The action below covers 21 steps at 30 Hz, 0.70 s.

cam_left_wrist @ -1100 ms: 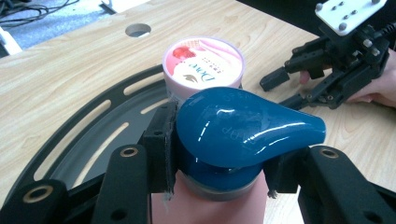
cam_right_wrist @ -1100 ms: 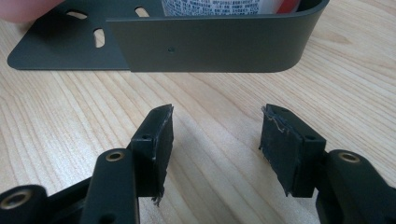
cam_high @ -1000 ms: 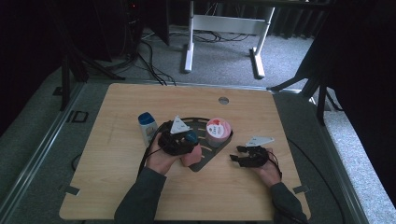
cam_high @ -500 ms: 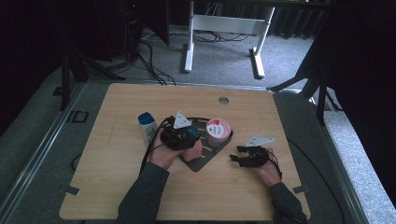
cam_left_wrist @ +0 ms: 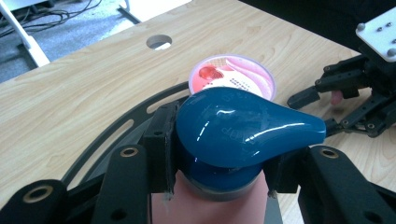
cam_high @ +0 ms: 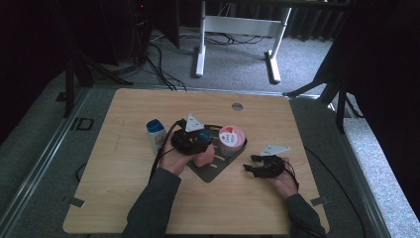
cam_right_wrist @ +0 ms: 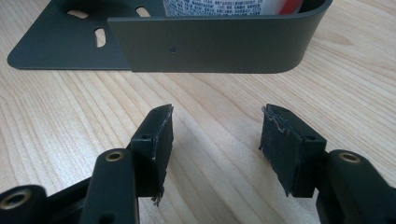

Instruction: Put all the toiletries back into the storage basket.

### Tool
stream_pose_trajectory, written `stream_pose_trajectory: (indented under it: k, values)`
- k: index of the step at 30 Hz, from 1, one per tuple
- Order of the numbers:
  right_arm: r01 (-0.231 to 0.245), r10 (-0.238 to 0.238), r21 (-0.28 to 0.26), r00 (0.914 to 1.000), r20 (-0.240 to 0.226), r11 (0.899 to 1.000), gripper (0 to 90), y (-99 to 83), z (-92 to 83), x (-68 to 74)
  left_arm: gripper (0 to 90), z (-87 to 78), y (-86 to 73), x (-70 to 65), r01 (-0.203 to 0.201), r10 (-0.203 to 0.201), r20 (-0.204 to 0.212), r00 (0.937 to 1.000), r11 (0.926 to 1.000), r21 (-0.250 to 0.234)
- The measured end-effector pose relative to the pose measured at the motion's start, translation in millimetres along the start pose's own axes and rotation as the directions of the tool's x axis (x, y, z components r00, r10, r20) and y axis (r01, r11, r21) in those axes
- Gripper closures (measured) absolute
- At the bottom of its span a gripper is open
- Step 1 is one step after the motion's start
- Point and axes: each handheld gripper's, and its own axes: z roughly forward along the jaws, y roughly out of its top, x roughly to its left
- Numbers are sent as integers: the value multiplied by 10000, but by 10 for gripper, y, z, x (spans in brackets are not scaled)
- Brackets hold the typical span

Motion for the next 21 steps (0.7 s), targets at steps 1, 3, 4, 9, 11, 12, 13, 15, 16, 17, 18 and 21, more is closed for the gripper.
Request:
stream_pose_trajectory:
  k: [1, 3, 4, 9, 11, 12, 13, 15, 16, 17, 18, 21]
  values:
    - [-1, 1, -3, 10000, 2, 10000, 436, 0, 0, 0, 531, 6, 3, 8, 14, -14, -8, 10000, 10000, -14]
    - [12, -12, 5, 10000, 9, 10000, 436, 0, 0, 1, 531, 18, 11, 20, 2, -1, -60, 10000, 10000, 9]
    - [10, -10, 7, 10000, 7, 10000, 436, 0, 0, 0, 531, 25, 14, 22, -1, 1, -99, 10000, 10000, 26]
    - [6, -6, 0, 10000, 2, 10000, 436, 0, 0, 0, 531, 58, 37, 42, 31, -30, -202, 9998, 10000, 23]
    - [17, -17, 1, 10000, 10, 10000, 436, 0, 0, 0, 531, 68, 50, 52, 29, -29, -232, 9997, 10000, 4]
    - [15, -15, 3, 10000, 8, 10000, 436, 0, 0, 0, 531, 72, 57, 55, 3, -3, -261, 9997, 10000, 5]
    - [9, -9, 5, 10000, 3, 10000, 436, 0, 0, 0, 531, 72, 57, 55, 3, -3, -261, 9997, 10000, 5]
    - [-4, 4, 1, 10000, -7, 10000, 436, 0, -1, -1, 531, 79, 75, 61, -30, 29, -366, 9993, 10000, -49]
    - [2, -2, 2, 10000, -5, 10000, 436, 0, -1, -1, 531, 79, 79, 62, -56, 52, -405, 9992, 9999, -84]
    - [7, -7, 3, 10000, 2, 10000, 436, 0, 0, 0, 531, 81, 84, 66, -49, 44, -427, 9991, 9999, -122]
    - [12, -12, 0, 10000, 0, 10000, 436, 0, 0, -1, 531, 81, 84, 66, -49, 44, -427, 9991, 9999, -122]
    - [5, -5, -2, 10000, -3, 10000, 436, 0, -1, -2, 531, 94, 93, 105, 127, -135, -462, 9988, 9998, -183]
